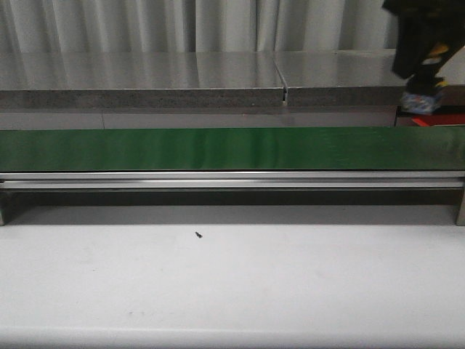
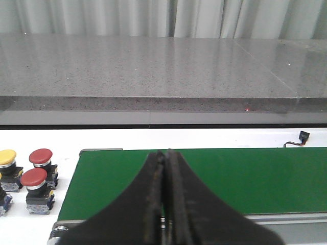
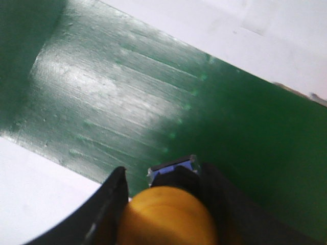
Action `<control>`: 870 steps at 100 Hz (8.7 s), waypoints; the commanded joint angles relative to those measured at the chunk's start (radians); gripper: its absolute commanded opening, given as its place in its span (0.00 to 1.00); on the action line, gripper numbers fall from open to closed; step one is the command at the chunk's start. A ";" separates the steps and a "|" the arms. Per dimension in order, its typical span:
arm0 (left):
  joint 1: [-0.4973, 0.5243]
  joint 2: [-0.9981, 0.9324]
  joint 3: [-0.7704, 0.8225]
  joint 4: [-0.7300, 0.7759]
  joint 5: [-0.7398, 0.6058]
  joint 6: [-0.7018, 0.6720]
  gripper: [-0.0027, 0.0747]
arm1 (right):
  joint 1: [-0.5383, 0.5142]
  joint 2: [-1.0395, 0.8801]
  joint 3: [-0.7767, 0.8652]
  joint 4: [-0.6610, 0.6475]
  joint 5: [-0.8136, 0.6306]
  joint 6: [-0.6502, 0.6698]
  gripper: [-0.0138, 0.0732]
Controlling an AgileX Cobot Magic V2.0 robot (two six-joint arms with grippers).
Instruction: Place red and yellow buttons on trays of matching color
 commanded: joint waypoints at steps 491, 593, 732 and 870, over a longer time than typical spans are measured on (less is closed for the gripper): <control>0.438 0.729 -0.633 -0.013 0.407 -0.239 0.82 | -0.178 -0.912 0.760 0.150 -0.438 -0.134 0.08; 0.494 1.345 -0.995 0.137 0.441 -0.371 0.82 | -0.178 -0.912 0.760 0.150 -0.439 -0.134 0.08; 0.405 1.493 -1.095 0.231 0.378 -0.431 0.82 | -0.178 -0.912 0.760 0.150 -0.439 -0.134 0.08; 0.385 1.231 -1.105 0.215 0.604 -0.431 0.01 | -0.178 -0.912 0.760 0.150 -0.439 -0.134 0.08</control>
